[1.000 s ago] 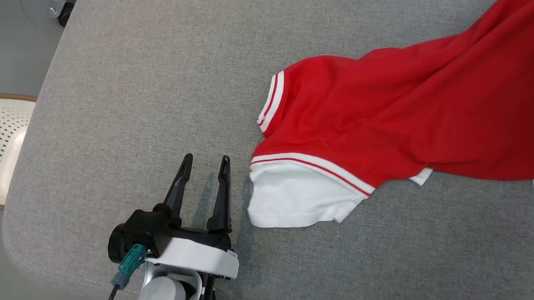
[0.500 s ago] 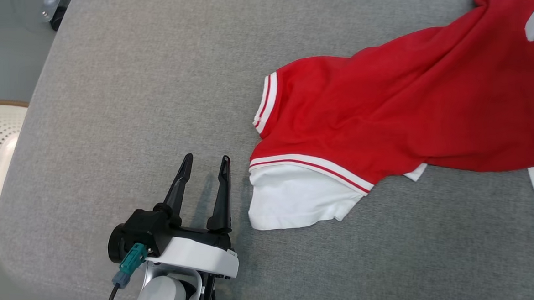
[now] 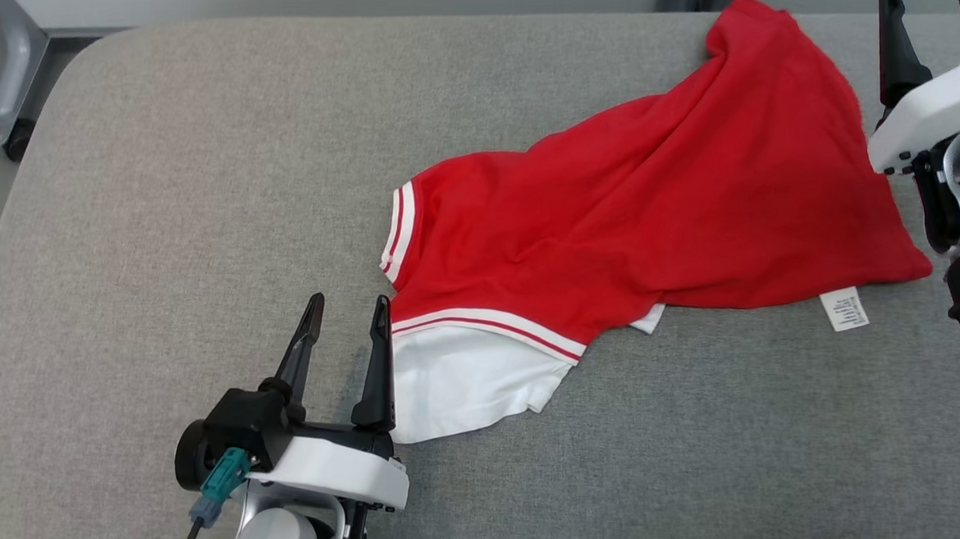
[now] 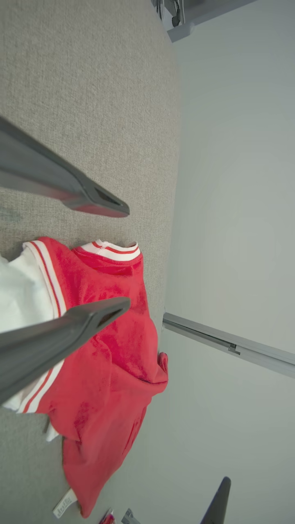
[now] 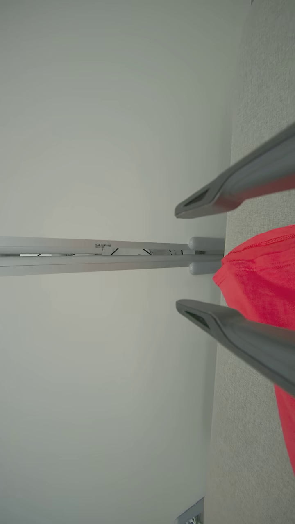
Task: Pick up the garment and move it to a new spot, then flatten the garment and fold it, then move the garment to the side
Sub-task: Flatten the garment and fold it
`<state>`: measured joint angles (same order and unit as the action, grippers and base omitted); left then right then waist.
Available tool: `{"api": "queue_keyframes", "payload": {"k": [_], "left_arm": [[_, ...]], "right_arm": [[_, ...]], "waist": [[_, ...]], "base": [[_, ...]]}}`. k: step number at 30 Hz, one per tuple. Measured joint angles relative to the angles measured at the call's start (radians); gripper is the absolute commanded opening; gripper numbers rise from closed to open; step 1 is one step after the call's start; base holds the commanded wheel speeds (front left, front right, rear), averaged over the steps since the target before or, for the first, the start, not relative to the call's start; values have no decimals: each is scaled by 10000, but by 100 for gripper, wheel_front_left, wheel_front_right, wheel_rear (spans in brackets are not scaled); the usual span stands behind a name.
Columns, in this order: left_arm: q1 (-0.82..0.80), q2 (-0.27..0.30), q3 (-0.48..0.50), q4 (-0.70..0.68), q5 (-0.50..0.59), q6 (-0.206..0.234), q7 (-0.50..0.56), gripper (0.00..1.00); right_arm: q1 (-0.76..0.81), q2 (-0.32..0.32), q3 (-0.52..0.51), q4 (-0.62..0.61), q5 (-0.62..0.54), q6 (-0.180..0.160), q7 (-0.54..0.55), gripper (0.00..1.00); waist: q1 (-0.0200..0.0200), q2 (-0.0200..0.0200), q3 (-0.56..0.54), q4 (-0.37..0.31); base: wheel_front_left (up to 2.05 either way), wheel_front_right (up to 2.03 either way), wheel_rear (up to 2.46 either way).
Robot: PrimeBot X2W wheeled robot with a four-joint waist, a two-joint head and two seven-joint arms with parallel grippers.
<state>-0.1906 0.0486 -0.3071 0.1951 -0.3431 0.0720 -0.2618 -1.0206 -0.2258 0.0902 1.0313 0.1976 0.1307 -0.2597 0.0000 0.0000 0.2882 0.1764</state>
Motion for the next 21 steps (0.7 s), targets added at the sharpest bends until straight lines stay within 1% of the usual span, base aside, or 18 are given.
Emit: {"api": "queue_keyframes", "payload": {"k": [6,9,12,21], "left_arm": [[344,0,134,244,69,-23,0,100],[521,-2,176,360,81,-52,0,100],[713,2,232,447,84,-56,0,100],[1433,25,364,529,79,-54,0,100]], "right_arm": [[2206,-232,278,-2545,1047,0,-23,100],[3430,-242,96,-3563,1191,0,-36,100],[4583,-196,-201,-4502,1045,0,-44,100],[7462,890,-1129,-6895,295,0,127,100]], "waist": [[0,0,-750,-405],[0,0,-1142,-583],[0,0,-1510,-734],[0,0,-2377,-997]], "base": [[0,0,0],[0,0,0],[0,0,0],[0,0,0]]}}
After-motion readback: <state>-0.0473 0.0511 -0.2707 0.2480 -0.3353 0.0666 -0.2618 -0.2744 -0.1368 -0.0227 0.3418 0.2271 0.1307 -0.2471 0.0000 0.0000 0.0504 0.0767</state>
